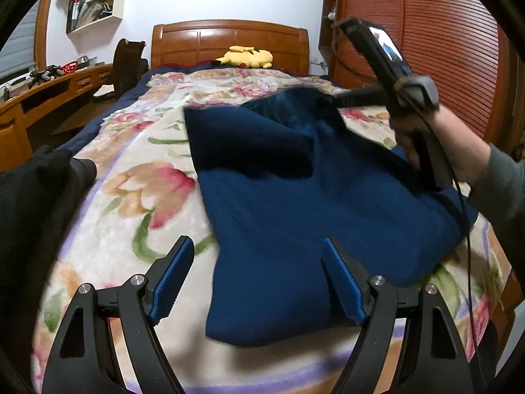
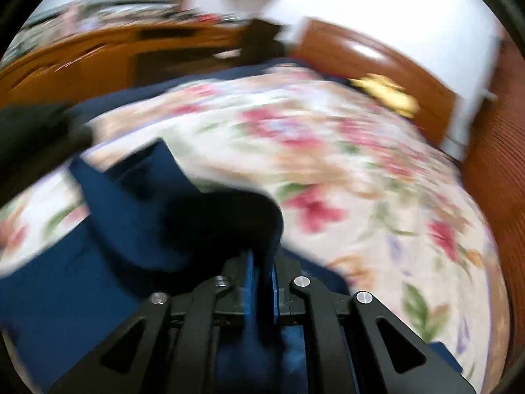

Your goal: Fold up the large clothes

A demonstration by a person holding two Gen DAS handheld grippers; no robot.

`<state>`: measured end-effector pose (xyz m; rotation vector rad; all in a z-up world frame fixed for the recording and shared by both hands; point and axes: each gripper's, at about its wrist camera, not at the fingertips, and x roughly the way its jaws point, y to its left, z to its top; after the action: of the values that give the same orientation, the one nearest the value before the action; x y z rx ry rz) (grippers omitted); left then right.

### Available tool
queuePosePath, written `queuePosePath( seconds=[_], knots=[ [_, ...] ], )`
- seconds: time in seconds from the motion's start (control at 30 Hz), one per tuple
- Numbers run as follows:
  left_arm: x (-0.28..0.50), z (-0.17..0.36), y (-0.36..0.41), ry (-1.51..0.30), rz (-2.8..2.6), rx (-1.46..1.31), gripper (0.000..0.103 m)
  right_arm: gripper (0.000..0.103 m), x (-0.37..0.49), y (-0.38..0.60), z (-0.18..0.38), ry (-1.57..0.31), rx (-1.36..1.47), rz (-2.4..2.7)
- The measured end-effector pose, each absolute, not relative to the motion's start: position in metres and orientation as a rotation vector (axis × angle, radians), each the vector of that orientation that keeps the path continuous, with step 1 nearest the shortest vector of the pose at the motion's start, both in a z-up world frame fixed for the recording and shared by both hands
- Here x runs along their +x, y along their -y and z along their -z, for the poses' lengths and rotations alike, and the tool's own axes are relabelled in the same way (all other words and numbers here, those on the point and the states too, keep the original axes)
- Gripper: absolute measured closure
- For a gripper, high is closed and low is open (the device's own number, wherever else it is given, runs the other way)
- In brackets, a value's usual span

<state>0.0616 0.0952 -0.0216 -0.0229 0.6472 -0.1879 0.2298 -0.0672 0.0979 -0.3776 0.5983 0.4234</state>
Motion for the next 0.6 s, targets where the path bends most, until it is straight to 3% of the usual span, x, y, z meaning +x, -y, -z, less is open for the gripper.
queuePosePath(
  seconds=[0.03,0.07,0.1,0.6],
  knots=[
    [0.062,0.023,-0.093,-0.649,0.19,-0.018,0.022,0.076,0.234,0.071,-0.099,-0.605,-0.357,-0.399],
    [0.062,0.022,-0.092,-0.647,0.192,-0.017,0.022,0.054,0.238,0.073,-0.099,-0.618,-0.339,-0.397],
    [0.061,0.022,-0.091,-0.645,0.195,-0.016,0.022,0.04,0.238,0.076,-0.098,-0.638,-0.321,-0.412],
    [0.056,0.013,-0.051,-0.612,0.276,0.009,0.022,0.039,0.156,0.191,-0.096,-0.717,-0.355,-0.501]
  ],
)
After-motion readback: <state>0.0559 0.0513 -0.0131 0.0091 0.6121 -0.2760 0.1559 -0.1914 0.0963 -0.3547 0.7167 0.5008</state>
